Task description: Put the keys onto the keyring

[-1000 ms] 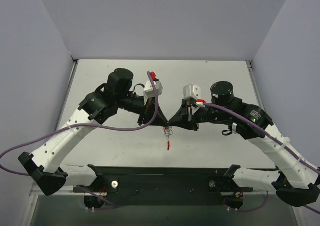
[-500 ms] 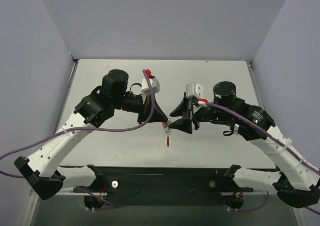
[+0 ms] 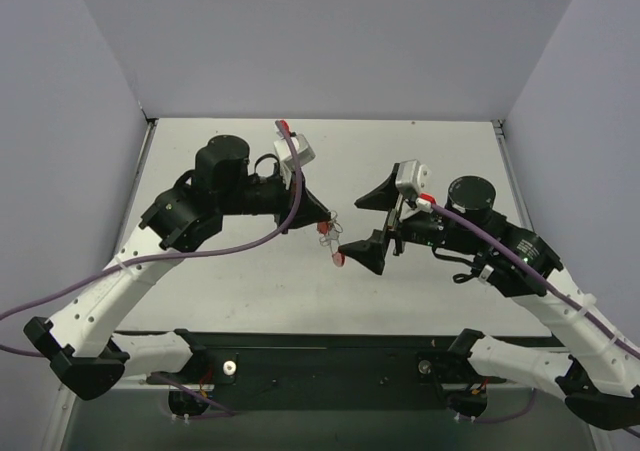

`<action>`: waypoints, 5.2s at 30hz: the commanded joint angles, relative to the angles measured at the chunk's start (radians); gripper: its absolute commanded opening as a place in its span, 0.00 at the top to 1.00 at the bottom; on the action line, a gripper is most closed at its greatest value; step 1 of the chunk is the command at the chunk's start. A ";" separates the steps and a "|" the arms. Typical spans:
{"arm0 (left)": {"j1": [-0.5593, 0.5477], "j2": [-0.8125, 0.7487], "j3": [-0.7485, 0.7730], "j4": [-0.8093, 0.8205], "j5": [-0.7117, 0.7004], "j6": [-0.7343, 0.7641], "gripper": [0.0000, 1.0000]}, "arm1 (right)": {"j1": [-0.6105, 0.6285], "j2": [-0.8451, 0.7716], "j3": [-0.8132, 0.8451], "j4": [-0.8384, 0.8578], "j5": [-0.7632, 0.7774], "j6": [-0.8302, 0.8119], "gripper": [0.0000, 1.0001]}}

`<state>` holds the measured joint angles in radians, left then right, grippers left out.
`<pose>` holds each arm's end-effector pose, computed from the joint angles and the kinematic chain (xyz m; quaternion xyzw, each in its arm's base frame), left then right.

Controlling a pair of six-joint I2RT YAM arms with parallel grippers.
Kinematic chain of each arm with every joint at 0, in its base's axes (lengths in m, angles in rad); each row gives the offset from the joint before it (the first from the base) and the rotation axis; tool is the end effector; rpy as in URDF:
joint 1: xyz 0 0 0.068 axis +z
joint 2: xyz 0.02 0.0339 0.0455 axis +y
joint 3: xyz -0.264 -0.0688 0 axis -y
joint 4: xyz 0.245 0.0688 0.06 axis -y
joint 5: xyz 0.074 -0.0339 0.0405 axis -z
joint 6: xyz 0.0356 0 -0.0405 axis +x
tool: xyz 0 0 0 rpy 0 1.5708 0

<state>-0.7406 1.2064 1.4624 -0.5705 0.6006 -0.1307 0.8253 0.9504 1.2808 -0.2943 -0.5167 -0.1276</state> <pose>0.1680 -0.1809 0.4483 0.3979 0.6851 -0.4539 0.4079 0.1117 0.1469 0.4683 -0.4712 0.5121 0.4045 0.5933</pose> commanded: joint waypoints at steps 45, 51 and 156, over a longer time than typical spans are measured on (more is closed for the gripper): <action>0.040 -0.013 -0.162 0.397 -0.289 -0.698 1.00 | -0.156 0.024 -0.383 0.619 -0.151 0.126 0.12; 0.040 -0.027 -0.197 0.443 -0.271 -0.716 1.00 | -0.164 0.047 -0.382 0.668 -0.060 0.192 0.23; 0.056 -0.080 -0.079 -0.011 -0.314 -0.320 1.00 | -0.189 0.053 -0.386 0.722 -0.036 0.230 1.00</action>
<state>-0.6930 1.1542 1.3472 -0.5537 0.2928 -0.4881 0.6670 1.0229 0.8673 0.3695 -0.5674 0.1078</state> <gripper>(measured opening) 0.022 0.050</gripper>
